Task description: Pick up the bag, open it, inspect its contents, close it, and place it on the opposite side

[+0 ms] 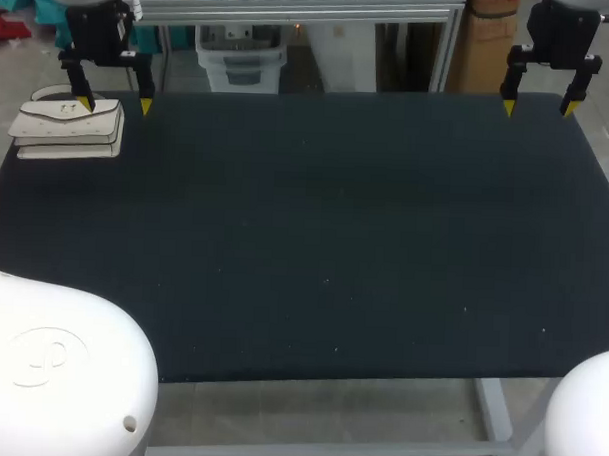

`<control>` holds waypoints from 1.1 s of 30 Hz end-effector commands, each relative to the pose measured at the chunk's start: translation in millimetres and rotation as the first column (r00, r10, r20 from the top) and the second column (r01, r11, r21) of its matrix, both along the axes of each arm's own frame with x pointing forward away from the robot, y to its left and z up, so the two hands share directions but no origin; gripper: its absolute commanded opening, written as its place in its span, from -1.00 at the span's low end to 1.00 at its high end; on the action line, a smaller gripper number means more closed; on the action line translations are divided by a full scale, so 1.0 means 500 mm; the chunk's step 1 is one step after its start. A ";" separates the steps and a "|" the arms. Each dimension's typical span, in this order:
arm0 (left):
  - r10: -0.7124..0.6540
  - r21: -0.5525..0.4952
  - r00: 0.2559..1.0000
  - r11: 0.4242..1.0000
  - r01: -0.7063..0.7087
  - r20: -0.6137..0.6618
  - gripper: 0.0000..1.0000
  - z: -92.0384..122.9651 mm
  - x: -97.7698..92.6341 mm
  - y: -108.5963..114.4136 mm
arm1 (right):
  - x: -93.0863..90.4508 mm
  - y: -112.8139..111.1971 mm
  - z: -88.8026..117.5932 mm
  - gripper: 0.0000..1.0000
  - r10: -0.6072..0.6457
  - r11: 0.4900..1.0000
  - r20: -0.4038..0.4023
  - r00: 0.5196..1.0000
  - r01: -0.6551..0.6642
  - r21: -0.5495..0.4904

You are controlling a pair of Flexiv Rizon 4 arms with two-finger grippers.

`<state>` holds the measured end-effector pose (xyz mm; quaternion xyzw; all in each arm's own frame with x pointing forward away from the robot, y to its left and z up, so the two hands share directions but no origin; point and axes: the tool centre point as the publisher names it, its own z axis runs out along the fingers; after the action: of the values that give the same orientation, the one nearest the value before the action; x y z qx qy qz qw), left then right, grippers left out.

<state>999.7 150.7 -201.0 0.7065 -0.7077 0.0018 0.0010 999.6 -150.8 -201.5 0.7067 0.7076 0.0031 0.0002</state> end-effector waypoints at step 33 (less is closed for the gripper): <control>-0.064 -0.418 0.991 0.909 0.008 -0.120 1.00 -0.008 0.058 0.117 | -0.039 0.128 -0.040 1.00 0.522 0.817 0.366 0.770 -0.575 0.044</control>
<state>1019.6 197.0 -202.1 0.6870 -0.7110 0.0735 0.1306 991.9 -89.1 -212.5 0.5389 0.8382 0.0821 0.0117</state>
